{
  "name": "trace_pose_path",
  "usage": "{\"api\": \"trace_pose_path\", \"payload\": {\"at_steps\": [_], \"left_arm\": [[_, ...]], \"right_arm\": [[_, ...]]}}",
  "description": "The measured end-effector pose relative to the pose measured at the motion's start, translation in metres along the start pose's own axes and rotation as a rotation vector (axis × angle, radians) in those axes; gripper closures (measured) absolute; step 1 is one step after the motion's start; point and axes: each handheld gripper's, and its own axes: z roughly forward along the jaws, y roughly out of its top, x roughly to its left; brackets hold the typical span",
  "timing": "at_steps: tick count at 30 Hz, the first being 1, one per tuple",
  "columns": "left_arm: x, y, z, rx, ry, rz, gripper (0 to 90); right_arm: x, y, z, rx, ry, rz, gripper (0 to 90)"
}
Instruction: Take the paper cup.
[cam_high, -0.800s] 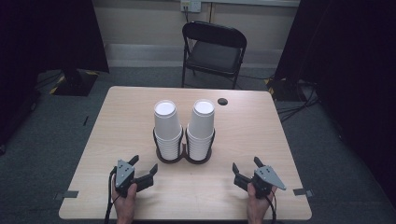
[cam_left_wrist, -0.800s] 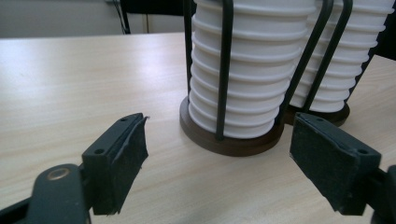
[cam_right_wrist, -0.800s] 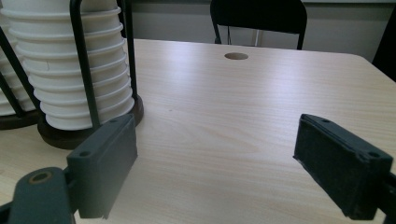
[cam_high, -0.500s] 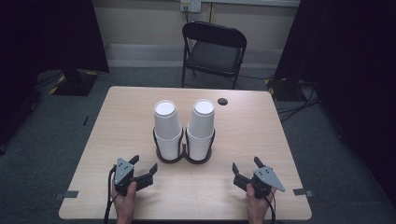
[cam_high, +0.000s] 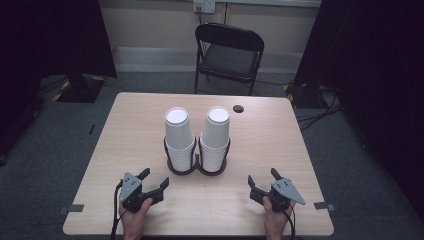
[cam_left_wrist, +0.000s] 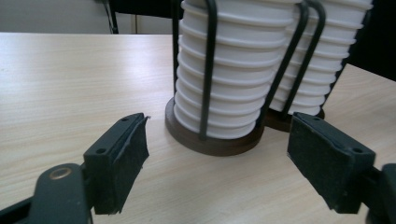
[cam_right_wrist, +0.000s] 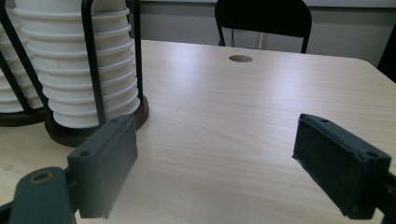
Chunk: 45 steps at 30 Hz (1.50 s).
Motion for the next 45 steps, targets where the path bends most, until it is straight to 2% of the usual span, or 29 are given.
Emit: {"api": "trace_pose_path", "payload": {"at_steps": [5, 9, 10, 11, 15, 19, 23, 24, 25, 30, 33, 37, 45], "left_arm": [[-0.002, 0.004, -0.001, -0.008, -0.019, -0.009, 19.8], [-0.006, 0.010, -0.002, -0.010, -0.062, -0.009, 19.9], [-0.006, 0.010, -0.002, -0.010, -0.062, -0.009, 20.5], [-0.009, 0.013, -0.001, -0.009, -0.082, -0.003, 21.2], [-0.016, 0.020, 0.001, -0.012, -0.113, -0.003, 21.9], [-0.024, 0.029, 0.002, -0.019, -0.123, 0.026, 22.0], [-0.033, 0.039, 0.004, -0.035, -0.178, 0.047, 22.5], [-0.033, 0.039, 0.004, -0.035, -0.178, 0.047, 22.5], [-0.037, 0.043, 0.005, -0.033, -0.183, 0.073, 22.5], [-0.047, 0.053, 0.009, -0.032, -0.213, 0.099, 22.3], [-0.052, 0.059, 0.012, -0.015, -0.222, 0.109, 22.4], [-0.061, 0.067, 0.018, 0.013, -0.235, 0.149, 23.6], [-0.069, 0.083, 0.024, 0.008, -0.279, 0.161, 23.6]], "right_arm": [[-0.001, 0.000, 0.000, -0.003, 0.006, 0.009, 13.2], [-0.001, 0.000, 0.000, -0.004, 0.007, 0.008, 13.2], [-0.001, 0.000, 0.000, -0.004, 0.007, 0.008, 13.2], [-0.001, 0.000, 0.000, -0.002, 0.010, 0.012, 13.3], [-0.002, 0.000, 0.000, -0.004, 0.011, 0.017, 13.3], [-0.002, 0.000, 0.000, -0.001, 0.009, 0.015, 13.4], [-0.002, 0.000, 0.000, -0.002, 0.008, 0.018, 13.4], [-0.002, 0.000, 0.000, -0.002, 0.008, 0.018, 13.4], [-0.002, 0.000, 0.000, -0.002, 0.006, 0.018, 13.3], [-0.001, 0.000, 0.000, -0.001, -0.001, 0.014, 13.3], [-0.001, 0.000, 0.000, -0.003, 0.003, 0.015, 13.4], [-0.001, 0.000, 0.000, -0.002, -0.007, 0.016, 13.2], [-0.001, 0.000, 0.000, 0.000, -0.010, 0.017, 13.2]]}}
